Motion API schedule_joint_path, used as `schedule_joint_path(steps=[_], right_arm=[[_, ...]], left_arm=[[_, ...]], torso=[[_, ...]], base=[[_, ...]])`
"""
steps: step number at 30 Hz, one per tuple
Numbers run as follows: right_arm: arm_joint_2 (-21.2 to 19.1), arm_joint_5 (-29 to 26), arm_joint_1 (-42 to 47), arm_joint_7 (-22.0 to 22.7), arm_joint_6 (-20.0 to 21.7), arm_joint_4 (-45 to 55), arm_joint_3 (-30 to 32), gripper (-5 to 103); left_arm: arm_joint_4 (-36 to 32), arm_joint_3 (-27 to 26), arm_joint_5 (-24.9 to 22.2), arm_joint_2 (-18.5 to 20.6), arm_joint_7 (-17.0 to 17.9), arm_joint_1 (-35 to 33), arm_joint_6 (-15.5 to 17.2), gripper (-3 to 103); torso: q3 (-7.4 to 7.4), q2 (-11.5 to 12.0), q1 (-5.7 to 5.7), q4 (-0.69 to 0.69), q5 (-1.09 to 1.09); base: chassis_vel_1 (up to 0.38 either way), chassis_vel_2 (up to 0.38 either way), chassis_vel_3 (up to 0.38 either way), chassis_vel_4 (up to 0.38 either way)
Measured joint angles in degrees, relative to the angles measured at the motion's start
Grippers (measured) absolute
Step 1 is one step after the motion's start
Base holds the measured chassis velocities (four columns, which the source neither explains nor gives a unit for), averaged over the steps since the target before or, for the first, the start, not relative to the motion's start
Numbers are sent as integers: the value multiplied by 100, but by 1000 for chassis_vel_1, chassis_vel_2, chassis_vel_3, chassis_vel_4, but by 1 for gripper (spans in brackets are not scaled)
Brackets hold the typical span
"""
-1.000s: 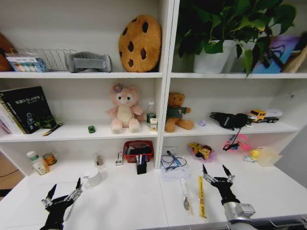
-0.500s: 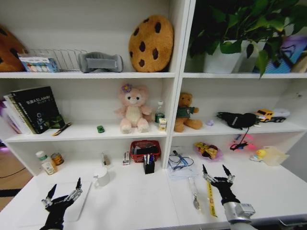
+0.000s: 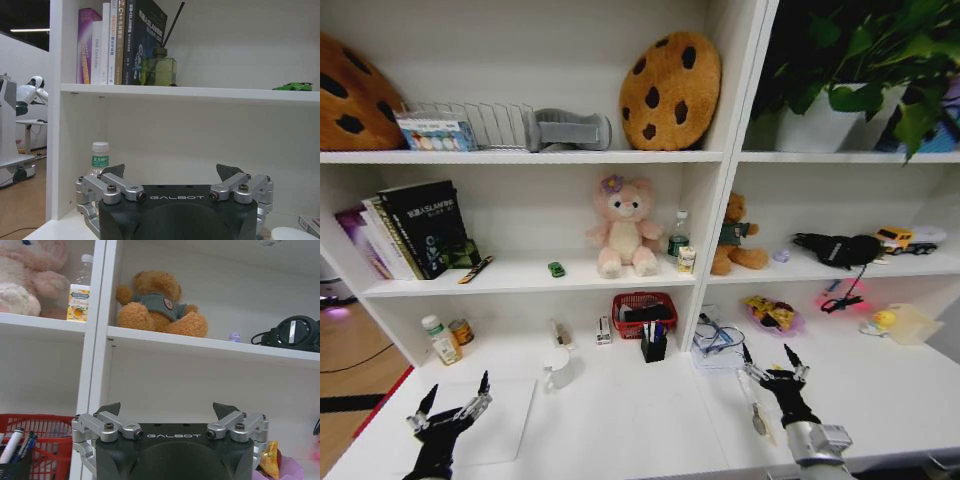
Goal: Organize the objects on the table.
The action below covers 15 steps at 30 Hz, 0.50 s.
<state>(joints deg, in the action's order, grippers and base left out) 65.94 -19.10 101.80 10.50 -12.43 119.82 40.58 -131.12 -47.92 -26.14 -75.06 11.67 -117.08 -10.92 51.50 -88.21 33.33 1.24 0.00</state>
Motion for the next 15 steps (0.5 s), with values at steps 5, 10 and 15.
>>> schedule_joint_path(steps=[5,10,15], right_arm=[[0,0,-1,0,0,0,0,100],[0,0,0,0,0,0,0,100],[0,0,-1,0,0,0,0,100]], left_arm=[[0,0,0,0,0,0,0,100],[0,0,0,0,0,0,0,100],[0,0,0,0,0,0,0,100]], torso=[[0,0,0,-2,0],[0,0,0,1,0],[0,0,0,-1,0]], base=[[145,146,-126,-133],[121,132,-127,-141],[125,122,-127,-113]])
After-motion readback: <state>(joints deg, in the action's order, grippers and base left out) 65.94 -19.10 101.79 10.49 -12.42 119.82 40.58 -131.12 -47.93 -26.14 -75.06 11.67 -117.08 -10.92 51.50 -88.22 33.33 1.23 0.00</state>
